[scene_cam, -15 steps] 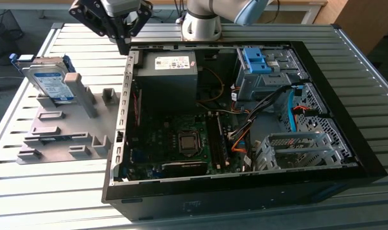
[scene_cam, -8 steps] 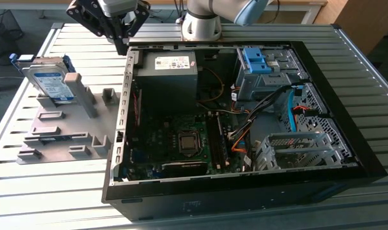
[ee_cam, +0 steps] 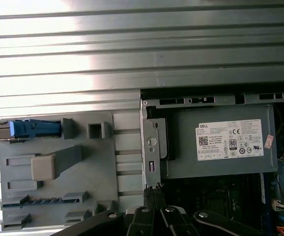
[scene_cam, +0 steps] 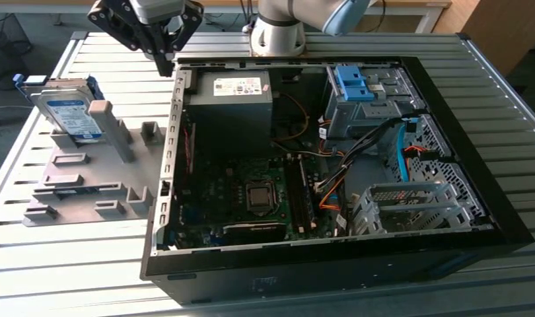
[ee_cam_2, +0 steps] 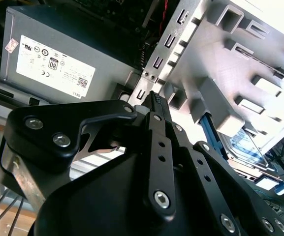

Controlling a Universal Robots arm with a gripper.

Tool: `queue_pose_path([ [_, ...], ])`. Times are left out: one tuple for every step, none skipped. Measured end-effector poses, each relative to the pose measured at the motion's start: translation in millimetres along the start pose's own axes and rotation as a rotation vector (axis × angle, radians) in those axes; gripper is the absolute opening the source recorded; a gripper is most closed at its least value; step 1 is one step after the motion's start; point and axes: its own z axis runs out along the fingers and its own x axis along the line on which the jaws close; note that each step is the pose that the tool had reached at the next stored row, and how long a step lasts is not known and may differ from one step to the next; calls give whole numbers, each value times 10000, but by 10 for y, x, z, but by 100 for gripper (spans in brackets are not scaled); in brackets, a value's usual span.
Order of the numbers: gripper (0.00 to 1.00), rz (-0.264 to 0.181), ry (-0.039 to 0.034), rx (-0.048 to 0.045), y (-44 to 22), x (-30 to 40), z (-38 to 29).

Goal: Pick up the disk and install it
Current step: 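Reach for the disk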

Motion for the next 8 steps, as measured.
queue_pose_path([
  [11, 0, 1, 0, 0, 5, 0],
  [11, 0, 1, 1, -1, 11, 0],
  [11, 0, 1, 1, -1, 17, 1],
  [11, 0, 1, 0, -2, 22, 1],
  [11, 1, 1, 1, -2, 28, 1],
  [11, 1, 2, 0, -3, 34, 1],
  [11, 0, 2, 0, -3, 40, 2],
  [11, 0, 2, 1, -3, 45, 2],
])
